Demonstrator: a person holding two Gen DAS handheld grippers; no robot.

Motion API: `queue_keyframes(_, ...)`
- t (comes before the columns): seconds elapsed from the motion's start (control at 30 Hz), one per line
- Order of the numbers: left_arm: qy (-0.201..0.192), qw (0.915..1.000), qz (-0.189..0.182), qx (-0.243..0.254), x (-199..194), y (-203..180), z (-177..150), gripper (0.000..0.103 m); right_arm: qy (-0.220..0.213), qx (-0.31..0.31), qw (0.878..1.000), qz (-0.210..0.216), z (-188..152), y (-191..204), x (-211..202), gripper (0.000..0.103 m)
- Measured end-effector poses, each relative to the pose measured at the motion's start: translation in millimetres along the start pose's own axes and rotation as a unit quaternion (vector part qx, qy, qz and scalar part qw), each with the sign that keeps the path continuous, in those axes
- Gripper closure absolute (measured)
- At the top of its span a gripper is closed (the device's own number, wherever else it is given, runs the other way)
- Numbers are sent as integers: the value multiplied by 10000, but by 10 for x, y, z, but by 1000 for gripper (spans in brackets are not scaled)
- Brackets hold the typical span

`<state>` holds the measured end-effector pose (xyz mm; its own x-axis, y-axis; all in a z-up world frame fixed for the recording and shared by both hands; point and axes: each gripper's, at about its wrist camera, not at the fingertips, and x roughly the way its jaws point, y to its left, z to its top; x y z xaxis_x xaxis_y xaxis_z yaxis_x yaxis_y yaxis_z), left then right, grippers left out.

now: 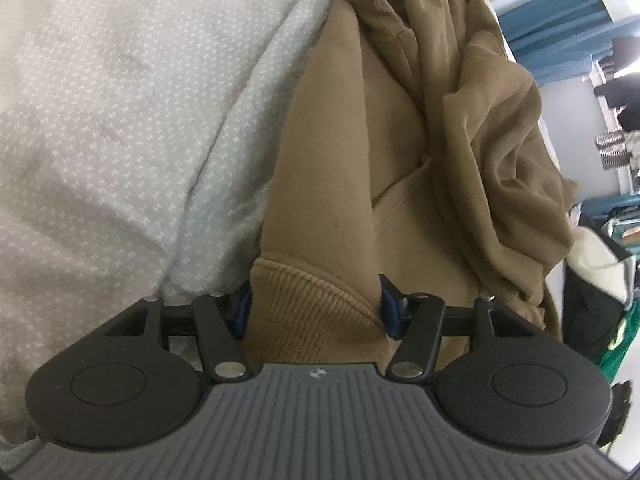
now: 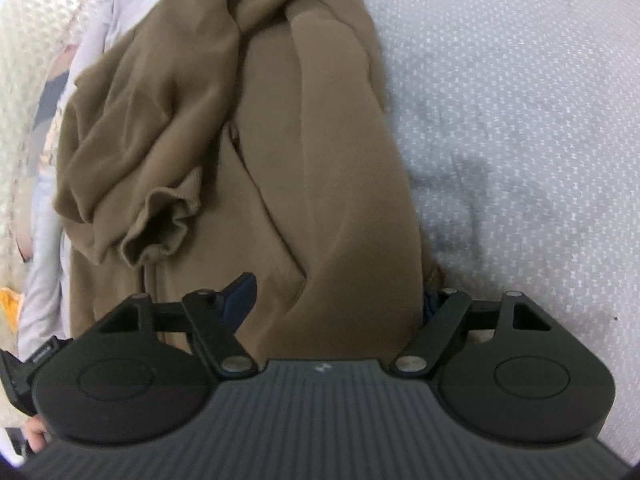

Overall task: Fold large clothes
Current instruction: 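Grasp the ribbed hem with the left gripper while the right grasps the body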

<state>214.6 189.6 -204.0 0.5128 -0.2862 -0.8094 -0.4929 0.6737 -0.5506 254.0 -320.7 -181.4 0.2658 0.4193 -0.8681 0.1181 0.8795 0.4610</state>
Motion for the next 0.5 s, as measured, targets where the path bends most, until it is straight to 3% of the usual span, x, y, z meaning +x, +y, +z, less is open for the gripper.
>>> queue_keyframes(0.1, -68, 9998, 74, 178, -9, -31, -53, 41, -80, -98, 9992, 385, -8, 48, -26, 29)
queue_keyframes(0.17, -82, 9997, 93, 198, -22, -32, -64, 46, -156, -88, 9966, 810, -14, 43, -92, 43)
queue_keyframes(0.27, -165, 9992, 135, 323, -48, -59, -98, 57, -391, -277, 9893, 1376, -53, 90, -238, 44)
queue_keyframes(0.4, -400, 9977, 28, 548, -136, -123, -136, 73, -304, -428, 9935, 1013, -77, 186, -176, 47)
queue_keyframes(0.5, -763, 9942, -338, 676, -319, -117, -194, 86, -172, -326, 9972, 652, -38, 198, -77, 61)
